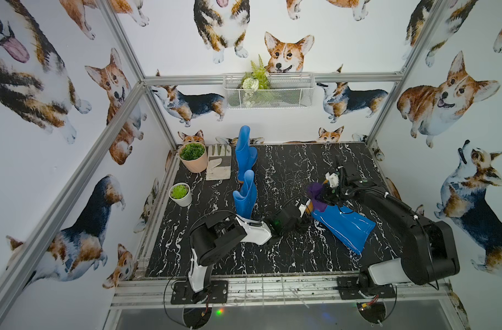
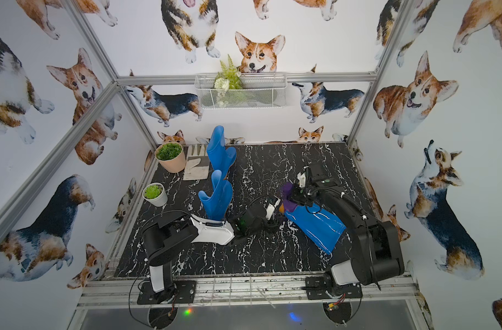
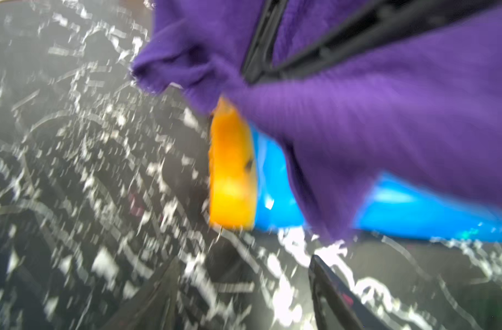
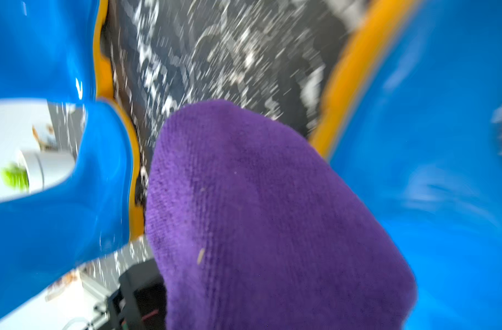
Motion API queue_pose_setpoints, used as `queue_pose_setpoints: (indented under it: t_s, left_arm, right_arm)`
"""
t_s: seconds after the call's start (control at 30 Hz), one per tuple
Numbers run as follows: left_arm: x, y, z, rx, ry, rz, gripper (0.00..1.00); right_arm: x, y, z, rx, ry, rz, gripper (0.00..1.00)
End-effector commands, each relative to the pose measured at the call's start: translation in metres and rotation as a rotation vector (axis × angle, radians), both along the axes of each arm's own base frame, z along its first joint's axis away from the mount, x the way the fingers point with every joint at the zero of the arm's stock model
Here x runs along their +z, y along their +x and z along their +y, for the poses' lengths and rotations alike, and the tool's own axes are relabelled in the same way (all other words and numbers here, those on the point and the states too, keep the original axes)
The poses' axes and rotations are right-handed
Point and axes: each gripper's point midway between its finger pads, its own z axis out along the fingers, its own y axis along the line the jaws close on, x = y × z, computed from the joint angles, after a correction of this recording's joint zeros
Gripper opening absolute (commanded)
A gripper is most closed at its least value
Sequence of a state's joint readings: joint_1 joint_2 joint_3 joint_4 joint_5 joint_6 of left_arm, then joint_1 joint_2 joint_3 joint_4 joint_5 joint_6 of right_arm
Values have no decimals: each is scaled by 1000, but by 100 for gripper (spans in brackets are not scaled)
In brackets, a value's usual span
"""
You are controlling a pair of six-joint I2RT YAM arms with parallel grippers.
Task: Wipe the rubber boots with a cloth
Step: Wipe the dirt off the rubber boot.
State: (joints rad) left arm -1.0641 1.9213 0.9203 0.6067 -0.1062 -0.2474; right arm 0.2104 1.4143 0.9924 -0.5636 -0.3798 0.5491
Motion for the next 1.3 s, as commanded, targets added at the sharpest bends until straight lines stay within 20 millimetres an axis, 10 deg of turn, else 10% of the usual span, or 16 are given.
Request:
queue_pose_setpoints:
  t_s: [0.0,0.47,0.87,1.07,1.27]
  left_arm:
    - [-3,5,-9,-25,10,-1,73]
    - [-20,29,-35,-71,-33,61,72]
    - [-29,24,-32,-104,-70,79,13]
    - [-28,22,-29,-110,-67,84,3]
    - [-25,23,-25,-83,-73,94,0]
  right_arm:
    - [2,4,-28,-98,-10,11,0]
    - [-50,-14,-36,-83,-35,159,0]
    - [-24,-9,-19,-27,51,97,0]
    - [-14,-5,6,97,15,78,0]
    - [-59,-26,35,143,34,176,0]
